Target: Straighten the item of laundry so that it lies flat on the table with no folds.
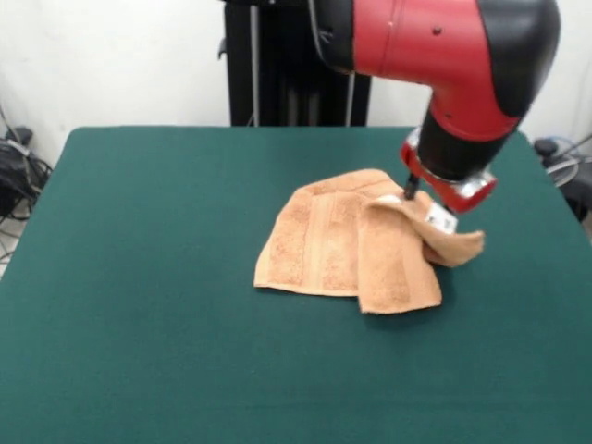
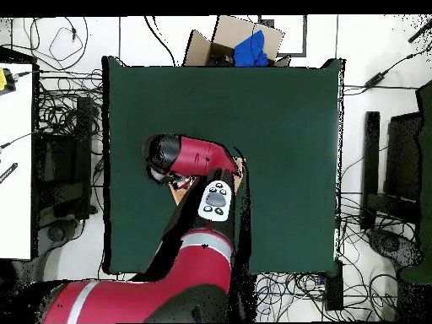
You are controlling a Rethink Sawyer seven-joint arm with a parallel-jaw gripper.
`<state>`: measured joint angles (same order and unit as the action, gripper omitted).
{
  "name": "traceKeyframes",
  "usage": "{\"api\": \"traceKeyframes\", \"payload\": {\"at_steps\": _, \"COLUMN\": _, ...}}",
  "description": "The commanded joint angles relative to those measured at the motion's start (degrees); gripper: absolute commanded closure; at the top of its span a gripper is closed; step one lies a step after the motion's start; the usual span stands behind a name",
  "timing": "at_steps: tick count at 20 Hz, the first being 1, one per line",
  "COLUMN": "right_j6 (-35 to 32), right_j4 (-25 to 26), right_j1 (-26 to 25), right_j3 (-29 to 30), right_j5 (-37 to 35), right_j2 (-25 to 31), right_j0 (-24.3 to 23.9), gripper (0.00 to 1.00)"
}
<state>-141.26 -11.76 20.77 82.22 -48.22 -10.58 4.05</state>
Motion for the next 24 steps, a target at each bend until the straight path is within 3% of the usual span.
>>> {"api": "traceKeyframes", "payload": {"at_steps": 1, "right_j6": -16.25, "right_j4": -0.48, "right_j1": -1.16, "right_j3": -1.55, "right_j5": -4.84, "right_j2": -6.61, "right_j0": -0.23, "gripper": 0.00}}
{"api": "traceKeyframes", "payload": {"at_steps": 10, "right_j6": -18.27, "right_j4": -1.59, "right_j1": 1.23, "right_j3": -3.10, "right_j5": -9.33, "right_j2": -7.81, "right_j0": 0.88, "gripper": 0.00}}
{"api": "traceKeyframes", "payload": {"at_steps": 24, "right_j6": -20.76, "right_j4": -5.49, "right_j1": 2.18, "right_j3": -3.65, "right_j5": -9.76, "right_j2": -8.56, "right_j0": 1.68, "gripper": 0.00}}
